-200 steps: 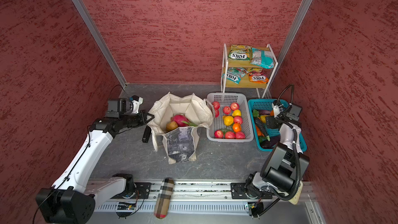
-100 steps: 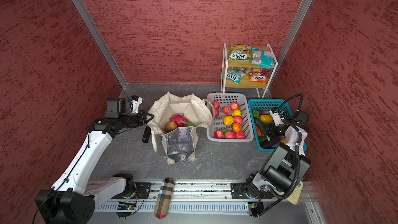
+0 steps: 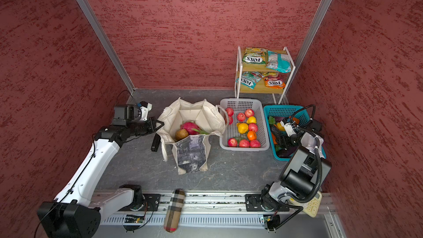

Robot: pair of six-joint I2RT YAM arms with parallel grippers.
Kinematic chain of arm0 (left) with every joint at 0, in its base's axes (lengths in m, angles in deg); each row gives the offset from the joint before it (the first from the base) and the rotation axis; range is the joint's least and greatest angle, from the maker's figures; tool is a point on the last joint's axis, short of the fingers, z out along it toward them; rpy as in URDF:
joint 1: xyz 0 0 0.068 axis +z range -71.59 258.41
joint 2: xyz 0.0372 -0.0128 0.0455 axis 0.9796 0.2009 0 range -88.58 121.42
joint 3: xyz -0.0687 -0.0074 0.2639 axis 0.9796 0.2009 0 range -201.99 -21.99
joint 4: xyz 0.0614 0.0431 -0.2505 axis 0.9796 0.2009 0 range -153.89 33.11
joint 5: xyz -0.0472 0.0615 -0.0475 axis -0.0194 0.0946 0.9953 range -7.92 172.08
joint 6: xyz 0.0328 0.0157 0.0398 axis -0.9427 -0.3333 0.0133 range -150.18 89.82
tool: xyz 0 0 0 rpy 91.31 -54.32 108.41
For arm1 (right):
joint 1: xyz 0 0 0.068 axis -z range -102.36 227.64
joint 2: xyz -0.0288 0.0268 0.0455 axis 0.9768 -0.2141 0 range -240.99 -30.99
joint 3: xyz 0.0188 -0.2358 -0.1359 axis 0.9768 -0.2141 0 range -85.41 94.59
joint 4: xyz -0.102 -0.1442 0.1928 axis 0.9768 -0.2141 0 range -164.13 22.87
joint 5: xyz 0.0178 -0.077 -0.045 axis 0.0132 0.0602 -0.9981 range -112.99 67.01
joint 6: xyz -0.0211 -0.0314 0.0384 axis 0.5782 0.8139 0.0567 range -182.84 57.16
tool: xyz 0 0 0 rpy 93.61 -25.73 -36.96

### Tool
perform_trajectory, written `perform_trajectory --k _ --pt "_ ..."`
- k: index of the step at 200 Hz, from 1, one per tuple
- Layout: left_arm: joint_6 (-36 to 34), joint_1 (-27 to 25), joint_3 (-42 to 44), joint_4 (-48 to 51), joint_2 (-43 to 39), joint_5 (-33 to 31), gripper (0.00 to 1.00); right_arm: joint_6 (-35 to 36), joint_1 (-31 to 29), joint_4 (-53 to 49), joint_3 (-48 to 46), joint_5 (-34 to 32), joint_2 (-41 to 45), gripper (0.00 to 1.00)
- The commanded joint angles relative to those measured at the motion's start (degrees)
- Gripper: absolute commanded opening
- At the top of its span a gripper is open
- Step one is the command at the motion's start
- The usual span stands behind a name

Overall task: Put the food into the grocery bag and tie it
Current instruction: 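Lower the right gripper onto the dark eggplant in the teal basket, then grasp the dark eggplant and lift it with the right gripper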

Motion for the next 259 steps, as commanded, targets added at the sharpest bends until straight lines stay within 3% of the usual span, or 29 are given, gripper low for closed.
perform_trajectory --k 1,129,145,171,222,259 --pt "-0.4 -0.4 0.0 -1.8 -1.3 0.3 0.00 1.1 -0.8 -0.2 2.0 -0.2 -1.0 0.75" --pt "-0.5 -0.5 0.0 -1.5 -0.5 0.0 0.00 -0.9 -6.0 3.7 4.9 -5.2 -9.5 0.75" --pt "-0.5 -0.4 -0.1 -1.5 -0.3 -0.2 0.00 -1.6 -6.3 4.2 5.0 -5.3 -10.3 0.71" --pt "-0.5 -0.4 -0.1 -1.5 -0.2 -0.2 0.00 -3.1 -6.3 4.4 5.6 -5.3 -11.5 0.56" --pt "-0.6 -0.5 -0.1 -1.5 -0.4 -0.3 0.00 -5.9 -6.3 3.7 7.4 -4.5 -11.8 0.39" --pt "-0.5 -0.3 0.0 -1.6 -0.7 -0.4 0.00 -10.8 -6.3 7.2 6.7 -4.0 -9.3 0.36"
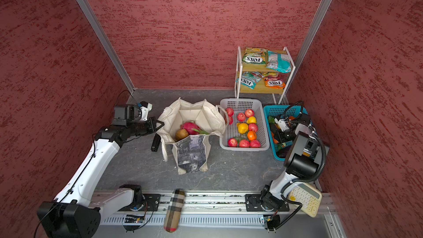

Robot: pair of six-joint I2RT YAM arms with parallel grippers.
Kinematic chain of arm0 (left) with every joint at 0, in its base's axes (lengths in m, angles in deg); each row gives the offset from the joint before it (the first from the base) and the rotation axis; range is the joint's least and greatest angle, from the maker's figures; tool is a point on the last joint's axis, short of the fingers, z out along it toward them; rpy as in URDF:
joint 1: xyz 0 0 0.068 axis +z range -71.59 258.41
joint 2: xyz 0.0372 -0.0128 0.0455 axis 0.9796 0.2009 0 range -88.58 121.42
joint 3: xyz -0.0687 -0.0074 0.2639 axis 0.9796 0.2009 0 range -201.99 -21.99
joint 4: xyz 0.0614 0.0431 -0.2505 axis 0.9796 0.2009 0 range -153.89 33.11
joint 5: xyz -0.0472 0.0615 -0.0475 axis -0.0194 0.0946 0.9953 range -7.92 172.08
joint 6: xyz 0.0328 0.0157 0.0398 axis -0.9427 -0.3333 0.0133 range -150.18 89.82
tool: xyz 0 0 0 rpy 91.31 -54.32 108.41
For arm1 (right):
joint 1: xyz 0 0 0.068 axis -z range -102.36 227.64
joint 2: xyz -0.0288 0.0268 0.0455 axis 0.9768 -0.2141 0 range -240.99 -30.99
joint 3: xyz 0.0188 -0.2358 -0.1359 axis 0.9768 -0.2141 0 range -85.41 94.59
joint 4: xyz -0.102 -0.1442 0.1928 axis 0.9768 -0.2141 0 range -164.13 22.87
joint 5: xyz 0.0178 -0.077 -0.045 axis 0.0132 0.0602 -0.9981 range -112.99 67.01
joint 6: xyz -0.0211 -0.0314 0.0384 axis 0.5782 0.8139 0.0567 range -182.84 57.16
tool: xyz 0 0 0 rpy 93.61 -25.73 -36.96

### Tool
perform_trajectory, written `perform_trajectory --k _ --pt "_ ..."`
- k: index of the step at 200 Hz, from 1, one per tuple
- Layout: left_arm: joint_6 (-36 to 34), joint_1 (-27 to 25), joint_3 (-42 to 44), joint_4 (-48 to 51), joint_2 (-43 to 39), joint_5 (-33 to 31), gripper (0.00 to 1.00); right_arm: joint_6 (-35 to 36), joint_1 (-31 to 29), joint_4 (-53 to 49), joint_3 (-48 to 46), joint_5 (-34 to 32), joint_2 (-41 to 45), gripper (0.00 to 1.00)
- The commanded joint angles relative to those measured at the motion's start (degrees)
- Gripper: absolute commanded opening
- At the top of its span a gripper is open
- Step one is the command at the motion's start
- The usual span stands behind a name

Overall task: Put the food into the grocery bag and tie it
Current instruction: 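Grasp the dark eggplant and lift it with the right gripper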

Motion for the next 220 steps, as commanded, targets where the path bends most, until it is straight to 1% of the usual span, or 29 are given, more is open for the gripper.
perform_trajectory --k 1,16,31,37,52,59,69,75,82,86,108,129,184,202,220 --pt "-0.5 -0.2 0.0 -1.6 -0.7 -0.2 0.00 -3.5 -0.3 3.4 0.7 0.9 2.0 0.36" --pt "-0.5 -0.1 0.0 -1.7 -0.9 -0.3 0.00 -7.2 -0.3 7.0 0.0 0.7 3.5 0.34" --pt "-0.6 0.1 0.1 -1.7 -1.0 -0.3 0.00 -12.9 -0.3 12.7 -1.1 -0.1 5.3 0.33" --pt "-0.6 0.1 0.1 -1.8 -1.0 -0.3 0.00 -17.0 -0.3 15.5 -1.8 -0.6 6.5 0.32" --pt "-0.5 0.4 0.1 -1.9 -1.0 -0.3 0.00 -24.4 -0.4 23.3 -4.3 -2.7 9.9 0.32" --pt "-0.5 0.4 0.2 -1.9 -1.0 -0.3 0.00 -27.5 -0.4 26.5 -5.4 -3.6 11.6 0.30" --pt "-0.4 0.5 0.2 -2.0 -0.8 -0.3 0.00 -31.4 -0.6 29.9 -6.9 -4.3 14.0 0.28" --pt "-0.4 0.5 0.2 -2.0 -0.7 -0.3 0.00 -33.3 -1.1 31.0 -7.3 -4.5 14.5 0.28" --pt "-0.4 0.5 0.1 -1.9 -0.6 -0.2 0.00 -35.3 -1.2 32.0 -7.9 -5.4 17.3 0.28" --pt "-0.4 0.6 0.1 -2.0 -0.5 -0.1 0.00 -36.5 -3.0 32.5 -8.3 -6.0 18.3 0.29" --pt "-0.4 0.8 0.2 -1.9 -0.5 -0.5 0.00 -43.4 -6.2 36.2 -11.8 -7.5 26.0 0.29" --pt "-0.4 0.8 0.3 -2.0 -0.5 -0.6 0.00 -47.8 -9.8 34.5 -13.0 -10.0 33.6 0.29" --pt "-0.4 0.7 0.6 -2.5 0.0 -0.4 0.00 -52.2 -23.0 27.5 -17.8 -8.2 55.8 0.28" --pt "-0.4 0.5 0.7 -3.0 0.2 0.1 0.00 -54.2 -27.8 25.3 -19.5 -7.3 62.2 0.20" --pt "-0.2 0.4 0.8 -3.6 0.3 1.0 0.00 -56.0 -32.3 22.8 -20.5 -6.3 67.4 0.16"
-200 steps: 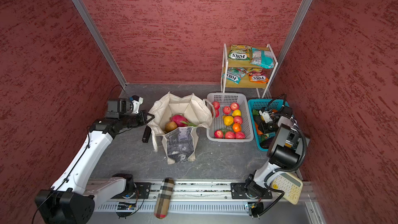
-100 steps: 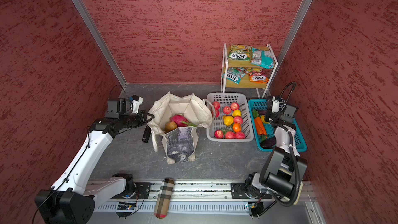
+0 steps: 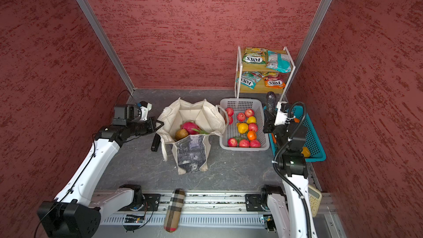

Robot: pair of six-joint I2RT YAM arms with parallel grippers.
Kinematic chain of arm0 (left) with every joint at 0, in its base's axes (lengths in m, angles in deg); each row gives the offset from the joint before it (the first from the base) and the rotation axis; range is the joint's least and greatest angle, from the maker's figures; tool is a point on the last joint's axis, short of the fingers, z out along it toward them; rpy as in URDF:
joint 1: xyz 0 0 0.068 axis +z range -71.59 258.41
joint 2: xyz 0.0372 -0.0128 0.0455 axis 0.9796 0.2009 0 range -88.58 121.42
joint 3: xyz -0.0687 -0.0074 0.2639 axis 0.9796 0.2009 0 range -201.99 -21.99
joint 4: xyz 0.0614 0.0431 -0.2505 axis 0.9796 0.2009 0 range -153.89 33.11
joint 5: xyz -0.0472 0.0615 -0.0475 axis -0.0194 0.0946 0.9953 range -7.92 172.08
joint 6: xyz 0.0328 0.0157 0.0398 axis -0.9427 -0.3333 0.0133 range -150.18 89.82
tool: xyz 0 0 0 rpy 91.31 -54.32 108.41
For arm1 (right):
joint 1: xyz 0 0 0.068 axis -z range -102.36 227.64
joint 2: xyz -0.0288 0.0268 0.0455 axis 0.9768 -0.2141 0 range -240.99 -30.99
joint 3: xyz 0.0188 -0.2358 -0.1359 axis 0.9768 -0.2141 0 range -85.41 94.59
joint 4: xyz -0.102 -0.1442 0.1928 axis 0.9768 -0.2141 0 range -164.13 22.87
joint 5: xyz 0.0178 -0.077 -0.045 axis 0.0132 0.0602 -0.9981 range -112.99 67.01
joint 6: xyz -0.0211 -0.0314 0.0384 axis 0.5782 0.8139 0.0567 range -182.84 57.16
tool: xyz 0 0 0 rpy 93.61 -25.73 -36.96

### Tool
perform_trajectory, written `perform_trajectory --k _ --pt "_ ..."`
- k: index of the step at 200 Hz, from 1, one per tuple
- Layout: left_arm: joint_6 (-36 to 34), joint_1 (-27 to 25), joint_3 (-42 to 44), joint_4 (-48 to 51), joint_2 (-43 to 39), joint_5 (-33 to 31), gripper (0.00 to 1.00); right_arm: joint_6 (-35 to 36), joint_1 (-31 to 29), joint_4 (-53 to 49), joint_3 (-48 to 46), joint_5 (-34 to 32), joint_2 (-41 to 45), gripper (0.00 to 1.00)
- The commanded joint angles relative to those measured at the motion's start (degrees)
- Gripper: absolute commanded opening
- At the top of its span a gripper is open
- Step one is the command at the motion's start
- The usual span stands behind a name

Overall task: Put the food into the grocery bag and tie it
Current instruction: 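Grasp the dark eggplant and lift it with the right gripper, then carry the dark eggplant over the bag mouth with the right gripper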

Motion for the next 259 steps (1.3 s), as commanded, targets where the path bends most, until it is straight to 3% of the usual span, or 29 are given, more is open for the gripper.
perform_trajectory --k 1,43,99,142,167,259 --pt "-0.2 0.0 0.8 -3.5 0.1 1.3 0.00 -4.4 -4.8 -4.8 -1.5 1.2 5.1 0.16" --pt "0.3 -0.4 1.2 -5.4 -0.1 3.2 0.00 -7.5 -10.6 -5.0 -3.3 3.7 10.2 0.11" --pt "-0.9 -3.3 0.9 -5.0 0.4 1.2 0.00 -2.4 -18.4 0.1 -3.4 4.9 1.2 0.15" --pt "-1.4 -3.8 0.7 -4.7 0.3 0.6 0.00 11.3 -35.8 -3.8 6.9 -5.6 -15.6 0.17" --pt "-1.5 -3.9 0.8 -4.5 0.1 0.5 0.00 19.7 -42.2 -7.8 14.4 -9.3 -25.8 0.19" --pt "-1.5 -4.4 0.8 -4.5 -0.2 1.1 0.00 38.0 -46.1 -11.6 31.6 -10.9 -45.0 0.24"
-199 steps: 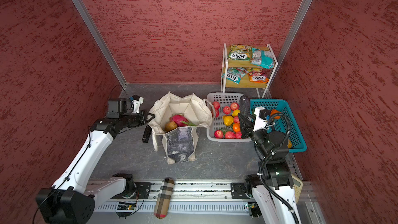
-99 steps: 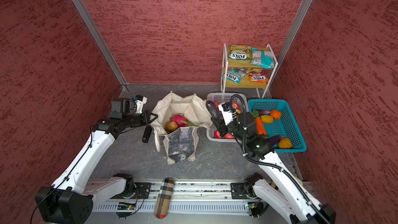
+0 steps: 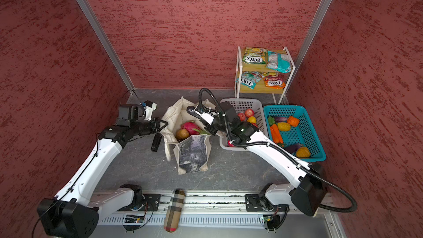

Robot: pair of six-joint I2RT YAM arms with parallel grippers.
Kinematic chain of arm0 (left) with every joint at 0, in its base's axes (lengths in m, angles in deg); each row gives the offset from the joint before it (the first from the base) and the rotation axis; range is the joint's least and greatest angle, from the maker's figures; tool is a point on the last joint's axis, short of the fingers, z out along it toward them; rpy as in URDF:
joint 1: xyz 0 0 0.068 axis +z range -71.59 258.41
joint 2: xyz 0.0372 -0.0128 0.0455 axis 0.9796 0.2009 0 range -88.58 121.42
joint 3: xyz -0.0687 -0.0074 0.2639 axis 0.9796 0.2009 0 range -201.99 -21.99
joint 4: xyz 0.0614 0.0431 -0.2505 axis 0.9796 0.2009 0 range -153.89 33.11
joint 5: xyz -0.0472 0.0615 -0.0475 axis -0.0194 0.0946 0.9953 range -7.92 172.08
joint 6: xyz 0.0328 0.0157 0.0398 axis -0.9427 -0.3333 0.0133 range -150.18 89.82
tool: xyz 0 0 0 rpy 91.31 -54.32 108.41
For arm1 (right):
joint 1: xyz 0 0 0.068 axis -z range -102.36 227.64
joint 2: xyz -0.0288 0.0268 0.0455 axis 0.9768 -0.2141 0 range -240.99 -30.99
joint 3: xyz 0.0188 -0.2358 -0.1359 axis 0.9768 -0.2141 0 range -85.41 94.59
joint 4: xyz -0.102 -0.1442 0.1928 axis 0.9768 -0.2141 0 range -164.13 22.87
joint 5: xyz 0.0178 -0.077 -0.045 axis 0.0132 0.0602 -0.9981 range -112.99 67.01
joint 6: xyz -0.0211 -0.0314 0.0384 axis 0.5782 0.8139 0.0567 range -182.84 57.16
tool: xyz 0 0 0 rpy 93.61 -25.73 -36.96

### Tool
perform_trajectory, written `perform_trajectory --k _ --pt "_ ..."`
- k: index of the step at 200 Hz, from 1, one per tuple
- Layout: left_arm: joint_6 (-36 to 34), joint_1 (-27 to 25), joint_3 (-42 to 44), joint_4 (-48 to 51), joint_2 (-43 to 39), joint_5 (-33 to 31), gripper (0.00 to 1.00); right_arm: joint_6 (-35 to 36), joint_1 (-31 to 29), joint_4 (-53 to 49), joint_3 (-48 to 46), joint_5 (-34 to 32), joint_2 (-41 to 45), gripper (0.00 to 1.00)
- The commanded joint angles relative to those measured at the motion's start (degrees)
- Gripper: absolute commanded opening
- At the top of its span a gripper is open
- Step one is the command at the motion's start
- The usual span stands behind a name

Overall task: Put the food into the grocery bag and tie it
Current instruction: 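Carry the dark eggplant over the bag mouth with the right gripper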

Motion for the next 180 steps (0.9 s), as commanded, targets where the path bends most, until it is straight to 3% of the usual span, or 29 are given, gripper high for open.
perform_trajectory --k 1,79,180 --pt "-1.3 -0.5 -0.1 -1.2 -0.5 0.7 0.00 7.7 -0.4 -2.5 4.4 -0.9 -2.8 0.24" --pt "-1.3 -0.5 -0.1 -1.1 0.2 0.7 0.00 15.3 -1.3 -6.6 6.6 2.4 -11.5 0.30" --pt "-1.3 -0.6 -0.1 -0.9 0.4 0.2 0.00 23.3 -1.3 -17.0 14.1 -1.4 -20.8 0.43"
